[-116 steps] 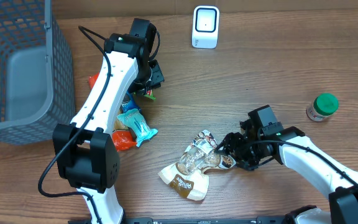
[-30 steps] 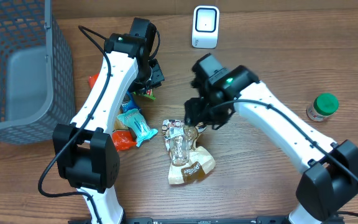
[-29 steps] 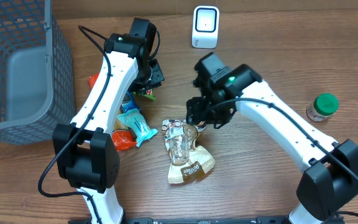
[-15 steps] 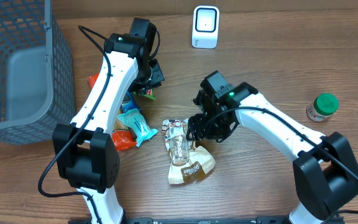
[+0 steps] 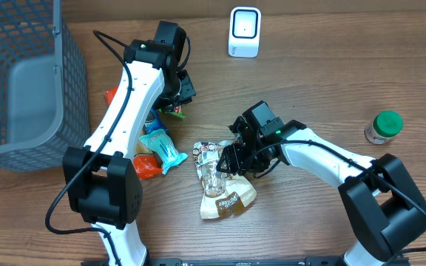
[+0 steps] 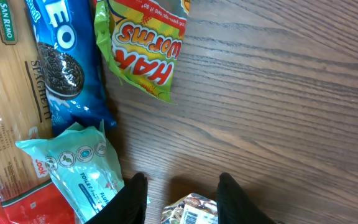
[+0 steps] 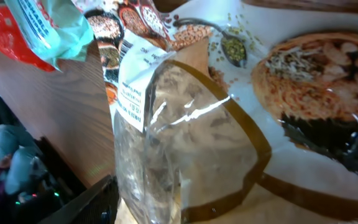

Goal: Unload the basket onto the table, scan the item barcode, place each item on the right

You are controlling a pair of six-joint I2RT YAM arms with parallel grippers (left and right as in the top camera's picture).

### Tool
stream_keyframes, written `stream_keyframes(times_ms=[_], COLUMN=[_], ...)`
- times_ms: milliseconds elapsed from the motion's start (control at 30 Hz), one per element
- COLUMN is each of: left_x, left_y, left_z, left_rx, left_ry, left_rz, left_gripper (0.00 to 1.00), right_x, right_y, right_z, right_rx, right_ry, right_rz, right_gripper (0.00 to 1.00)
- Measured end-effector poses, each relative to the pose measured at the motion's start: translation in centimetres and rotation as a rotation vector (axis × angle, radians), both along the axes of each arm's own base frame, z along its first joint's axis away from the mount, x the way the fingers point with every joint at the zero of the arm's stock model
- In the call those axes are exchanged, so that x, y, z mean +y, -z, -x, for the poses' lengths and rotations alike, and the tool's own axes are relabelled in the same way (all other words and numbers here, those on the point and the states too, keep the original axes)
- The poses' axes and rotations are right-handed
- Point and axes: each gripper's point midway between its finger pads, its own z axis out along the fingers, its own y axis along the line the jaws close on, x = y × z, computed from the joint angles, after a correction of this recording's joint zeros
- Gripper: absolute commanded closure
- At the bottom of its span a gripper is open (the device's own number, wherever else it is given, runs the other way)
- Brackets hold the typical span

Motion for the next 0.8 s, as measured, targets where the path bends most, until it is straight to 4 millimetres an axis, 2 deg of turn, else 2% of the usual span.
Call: stream_keyframes(times_ms=[67, 167, 267, 333, 400, 500, 800], left_x=[0.0, 0.0, 0.0, 0.1, 0.1, 0.1, 0.1], left_y=[0.0, 0.0, 0.0, 0.1, 0.1, 0.1, 0.1], left_z=[0.0, 0.0, 0.2, 0.3, 0.4, 0.5, 0.5], left_rx=[0.001, 0.001, 0.008, 0.014, 0.018, 0.02, 0.02], left_ry=[0.0, 0.0, 0.0, 0.0, 0.0, 0.0, 0.0], left_rz=[0.0, 0.0, -0.002, -0.004, -0.005, -0.005, -0.005], left_gripper=[0.7, 0.7, 0.7, 0.7, 0.7, 0.7, 0.7], right_x=[0.5, 1.5, 2.8, 3.4, 3.6, 3.6, 3.5], right_y=[-0.3, -0.6, -0.4, 0.4, 1.3, 1.4, 1.4], right_z=[-0.4, -0.6, -0.1, 0.7, 1.3, 1.2, 1.3], right_rx=[-0.007, -0.009, 0.009, 0.046, 0.088, 0.104, 0.131], right_ry=[0.016, 0.04, 0.056, 0.064, 0.081, 0.1, 0.122], right_rz=[-0.02, -0.043, -0.044, -0.029, -0.009, -0.008, 0.003], right_gripper=[0.51, 0.54, 0.62, 0.69, 0.76, 0.96, 0.96])
